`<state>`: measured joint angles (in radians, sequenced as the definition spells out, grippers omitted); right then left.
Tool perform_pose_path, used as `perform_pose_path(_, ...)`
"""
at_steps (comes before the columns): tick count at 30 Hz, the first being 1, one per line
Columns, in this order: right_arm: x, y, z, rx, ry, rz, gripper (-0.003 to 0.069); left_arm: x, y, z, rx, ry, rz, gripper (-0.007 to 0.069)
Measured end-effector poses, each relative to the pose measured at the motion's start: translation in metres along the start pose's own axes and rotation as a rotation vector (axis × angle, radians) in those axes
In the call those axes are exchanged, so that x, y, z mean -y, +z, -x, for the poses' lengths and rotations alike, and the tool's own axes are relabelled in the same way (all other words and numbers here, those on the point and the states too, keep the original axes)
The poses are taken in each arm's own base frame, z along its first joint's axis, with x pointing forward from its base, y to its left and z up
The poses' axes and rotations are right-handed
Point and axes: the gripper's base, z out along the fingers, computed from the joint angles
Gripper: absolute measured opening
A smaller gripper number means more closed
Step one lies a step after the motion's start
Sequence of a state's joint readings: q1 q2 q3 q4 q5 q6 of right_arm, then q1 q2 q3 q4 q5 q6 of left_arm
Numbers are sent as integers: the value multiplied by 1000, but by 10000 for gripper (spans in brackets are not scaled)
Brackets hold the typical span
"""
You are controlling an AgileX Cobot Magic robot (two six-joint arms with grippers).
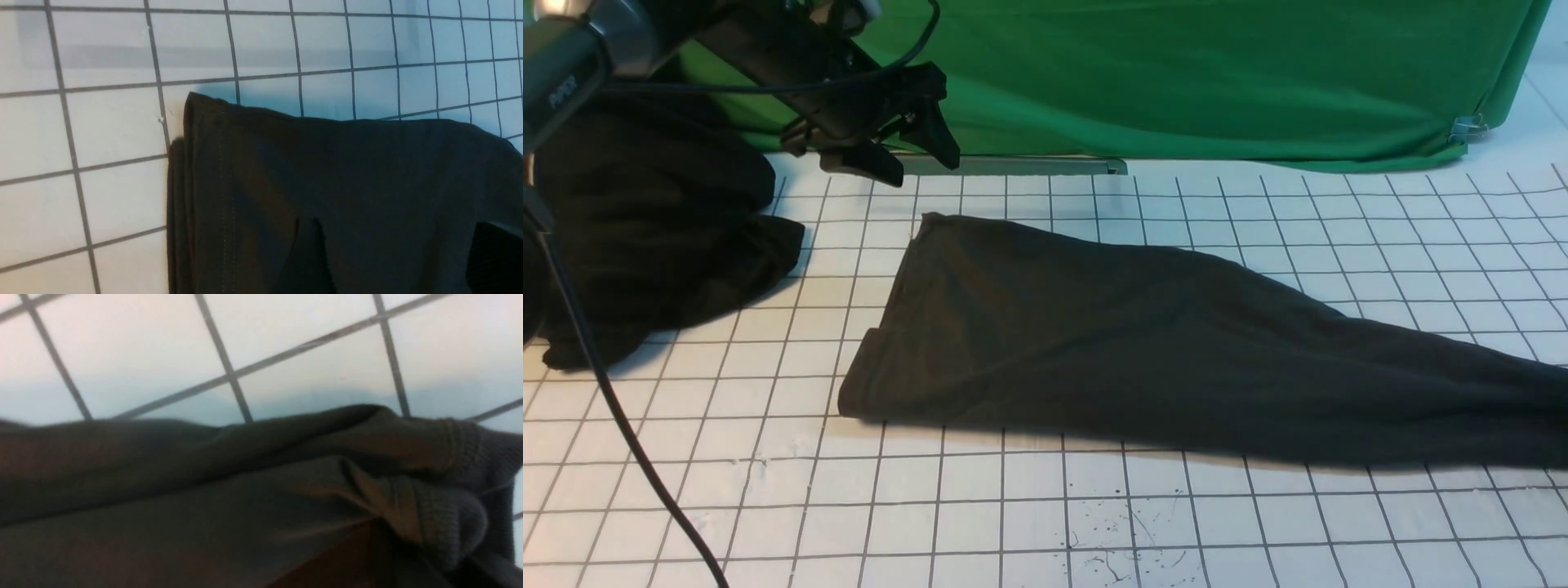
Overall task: Fold a long-sleeved shirt over a white checkered tablecloth.
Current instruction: 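Fold the right end of the dark garment over onto its left end with the right gripper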
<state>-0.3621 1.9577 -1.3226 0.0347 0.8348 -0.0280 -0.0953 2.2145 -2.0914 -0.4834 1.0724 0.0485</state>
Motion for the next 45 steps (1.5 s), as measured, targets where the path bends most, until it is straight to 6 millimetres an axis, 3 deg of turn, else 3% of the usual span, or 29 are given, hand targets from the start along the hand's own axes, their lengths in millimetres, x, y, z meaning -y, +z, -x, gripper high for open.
perform_pose_path(3, 1, -16, 3, 23, -43, -11, 26, 0, 0, 0, 1, 0, 0, 479)
perform_pose_path(5, 4, -44, 6, 39, -115, -55, 26, 0, 0, 1, 7, 0, 0, 479)
perform_pose_path(8, 11, -64, 7, 50, -144, -121, 26, 0, 0, 1, 15, 0, 1, 479)
perform_pose_path(14, 35, -90, 9, 86, -95, -229, 26, 0, 0, 1, 15, 0, 1, 475)
perform_pose_path(17, 43, -103, 11, 101, -38, -252, 26, 1, 0, 1, 6, 26, -14, 437)
perform_pose_path(23, 27, -148, 21, 150, 49, -111, 25, 8, 0, 1, 17, 46, -88, 185)
perform_pose_path(25, 21, -155, 21, 167, 55, -73, 25, 8, 0, 2, 24, 53, -92, 152)
perform_pose_path(26, 6, -171, 20, 209, 48, -8, 25, 9, 0, 4, 43, 60, -96, 83)
perform_pose_path(28, -19, -186, 15, 244, 15, 80, 25, 9, -1, 6, 69, 59, -97, 27)
perform_pose_path(29, -20, -188, 14, 248, 17, 86, 25, 9, -1, 6, 71, 59, -97, 24)
perform_pose_path(30, -33, -193, 12, 256, -9, 118, 25, 9, -1, 7, 80, 59, -97, 13)
perform_pose_path(34, -110, -205, -4, 271, -155, 262, 25, 9, -1, 9, 100, 59, -96, -1)
perform_pose_path(35, -132, -203, -8, 270, -197, 288, 25, 9, -1, 9, 99, 58, -97, -1)
perform_pose_path(36, -135, -203, -9, 274, -199, 295, 25, 9, -1, 9, 99, 58, -99, -1)
perform_pose_path(39, -188, -196, -21, 287, -289, 357, 25, 9, -1, 9, 98, 57, -101, -1)
perform_pose_path(40, -215, -191, -27, 301, -318, 393, 25, 10, -1, 9, 99, 54, -106, -1)
perform_pose_path(41, -219, -190, -28, 303, -322, 398, 25, 10, -1, 9, 99, 52, -108, -1)
perform_pose_path(42, -248, -182, -37, 314, -351, 436, 25, 11, -1, 9, 101, 42, -124, -1)
perform_pose_path(45, -296, -164, -51, 331, -363, 505, 25, 15, -2, 9, 98, 22, -160, -1)
